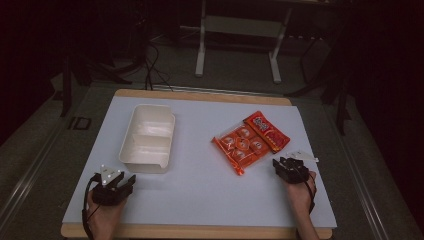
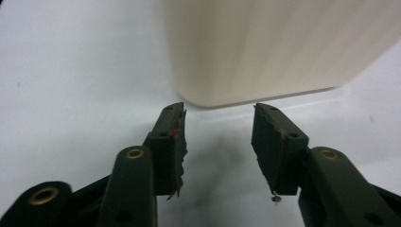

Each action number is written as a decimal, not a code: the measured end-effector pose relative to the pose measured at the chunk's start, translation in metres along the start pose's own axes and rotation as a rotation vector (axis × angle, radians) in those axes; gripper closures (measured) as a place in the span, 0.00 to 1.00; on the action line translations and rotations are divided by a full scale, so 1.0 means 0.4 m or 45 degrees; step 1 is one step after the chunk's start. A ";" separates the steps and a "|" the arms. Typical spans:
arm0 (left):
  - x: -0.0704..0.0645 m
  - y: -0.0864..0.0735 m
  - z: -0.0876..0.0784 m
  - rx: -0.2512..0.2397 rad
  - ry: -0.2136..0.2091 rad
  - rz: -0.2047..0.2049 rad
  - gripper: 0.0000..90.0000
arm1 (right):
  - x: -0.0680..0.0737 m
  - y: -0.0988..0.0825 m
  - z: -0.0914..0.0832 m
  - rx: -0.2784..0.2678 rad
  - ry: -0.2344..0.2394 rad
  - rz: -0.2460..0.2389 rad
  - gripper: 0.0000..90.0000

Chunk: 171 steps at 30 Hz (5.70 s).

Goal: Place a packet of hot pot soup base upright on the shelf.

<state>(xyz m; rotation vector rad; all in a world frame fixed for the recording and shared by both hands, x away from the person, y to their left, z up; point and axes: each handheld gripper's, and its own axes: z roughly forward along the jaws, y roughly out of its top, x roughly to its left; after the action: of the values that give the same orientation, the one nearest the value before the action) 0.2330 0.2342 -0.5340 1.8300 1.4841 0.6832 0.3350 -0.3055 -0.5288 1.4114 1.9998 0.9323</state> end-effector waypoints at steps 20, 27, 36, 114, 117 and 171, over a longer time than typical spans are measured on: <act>-0.032 0.000 -0.004 0.011 -0.091 0.094 0.67 | -0.048 0.025 -0.002 -0.017 0.025 0.082 0.65; -0.049 0.000 0.001 0.012 -0.115 0.131 0.66 | -0.082 0.053 0.027 0.001 0.014 0.109 0.57; -0.052 0.001 0.005 0.012 -0.122 0.141 0.66 | -0.108 0.078 0.067 0.021 -0.008 0.151 0.52; -0.071 0.003 0.017 0.032 -0.145 0.175 0.65 | -0.100 0.171 0.150 0.489 0.375 0.230 0.86; -0.070 0.003 0.018 0.033 -0.145 0.174 0.65 | -0.097 0.178 0.158 0.533 0.395 0.212 0.95; -0.070 0.004 0.014 0.023 -0.146 0.181 0.65 | 0.066 0.420 -0.018 0.325 0.435 -0.039 1.00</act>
<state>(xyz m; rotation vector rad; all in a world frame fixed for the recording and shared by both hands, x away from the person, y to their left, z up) 0.2322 0.2055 -0.5360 1.9683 1.2998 0.6225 0.4202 -0.2449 -0.3944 1.4226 2.4608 0.9855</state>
